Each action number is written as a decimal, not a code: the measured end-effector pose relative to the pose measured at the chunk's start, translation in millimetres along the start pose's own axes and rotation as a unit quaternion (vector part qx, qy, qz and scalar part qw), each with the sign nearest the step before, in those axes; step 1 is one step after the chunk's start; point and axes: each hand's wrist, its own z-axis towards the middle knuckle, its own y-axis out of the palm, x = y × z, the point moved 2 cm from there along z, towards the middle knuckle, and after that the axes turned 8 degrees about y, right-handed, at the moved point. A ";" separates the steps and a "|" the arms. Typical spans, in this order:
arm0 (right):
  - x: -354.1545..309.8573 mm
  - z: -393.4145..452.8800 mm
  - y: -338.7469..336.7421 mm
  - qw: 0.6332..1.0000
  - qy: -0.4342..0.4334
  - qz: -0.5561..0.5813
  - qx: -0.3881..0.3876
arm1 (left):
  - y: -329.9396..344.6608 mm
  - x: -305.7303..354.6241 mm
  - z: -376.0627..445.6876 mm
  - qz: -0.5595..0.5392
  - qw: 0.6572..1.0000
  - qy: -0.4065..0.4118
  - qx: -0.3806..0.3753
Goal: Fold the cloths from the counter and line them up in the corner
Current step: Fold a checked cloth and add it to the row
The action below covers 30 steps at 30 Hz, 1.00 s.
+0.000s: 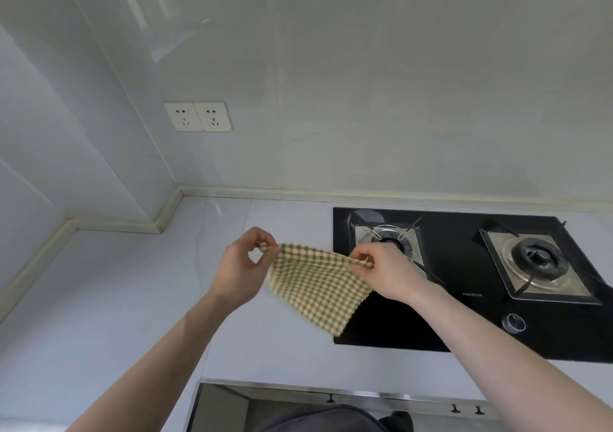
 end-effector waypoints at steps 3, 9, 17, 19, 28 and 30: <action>6.3 -15.6 0.6 0.999 -0.031 -0.022 0.016 | -8.4 -2.6 -15.9 0.016 0.999 0.030 -0.016; 61.5 -48.6 50.1 0.999 0.000 -0.020 -0.050 | 6.2 -50.3 -67.0 0.117 0.978 0.006 -0.171; 104.6 -75.3 109.0 0.984 0.099 -0.033 -0.143 | 59.4 -111.0 -126.5 0.176 0.925 -0.064 -0.332; 105.3 -69.8 110.8 0.983 0.125 -0.015 -0.133 | 65.2 -118.1 -128.6 0.175 0.927 -0.083 -0.323; 91.8 -16.0 115.6 0.978 0.186 0.043 -0.083 | 71.1 -137.5 -91.2 0.184 0.935 -0.173 -0.250; 92.7 -3.6 119.4 0.975 0.206 0.046 -0.073 | 72.5 -140.3 -82.6 0.182 0.932 -0.197 -0.245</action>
